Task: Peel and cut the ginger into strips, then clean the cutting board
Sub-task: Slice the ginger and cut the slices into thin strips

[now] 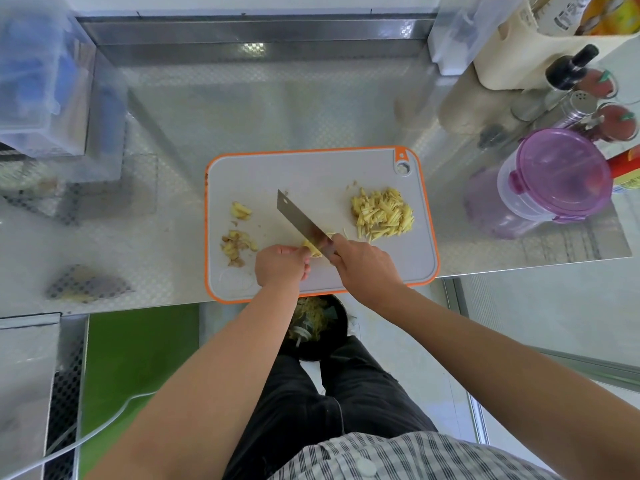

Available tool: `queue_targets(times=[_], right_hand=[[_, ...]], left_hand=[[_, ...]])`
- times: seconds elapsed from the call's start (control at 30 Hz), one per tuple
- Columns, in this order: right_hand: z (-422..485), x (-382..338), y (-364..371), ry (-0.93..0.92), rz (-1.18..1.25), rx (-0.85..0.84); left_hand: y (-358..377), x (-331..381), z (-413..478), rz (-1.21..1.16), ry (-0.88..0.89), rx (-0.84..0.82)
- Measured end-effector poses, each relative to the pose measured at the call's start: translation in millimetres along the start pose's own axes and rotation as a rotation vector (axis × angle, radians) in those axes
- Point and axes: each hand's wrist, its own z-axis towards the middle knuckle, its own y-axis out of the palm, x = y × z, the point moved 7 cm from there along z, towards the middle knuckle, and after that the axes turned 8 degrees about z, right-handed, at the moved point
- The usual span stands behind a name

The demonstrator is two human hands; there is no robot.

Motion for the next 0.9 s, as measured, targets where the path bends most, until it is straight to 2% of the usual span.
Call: queue_targets(times=[0.2,0.47,0.7,0.9], right_hand=[[2,-1,4,0.023,-0.022,-0.020],[12,-2,16,0.061,-0.060,-0.004],[5,0,0,0.019,0.060,0.070],[5,-2,4,0.024,-0.017,-0.017]], left_hand=[[3,-2,6,-0.021,-0.016,-0.046],[-2,-1,2,-0.098,-0.017,-0.002],[-2,-1,2,-0.068,-0.009,0.004],[-2,1,1,-0.069,-0.026,-0.011]])
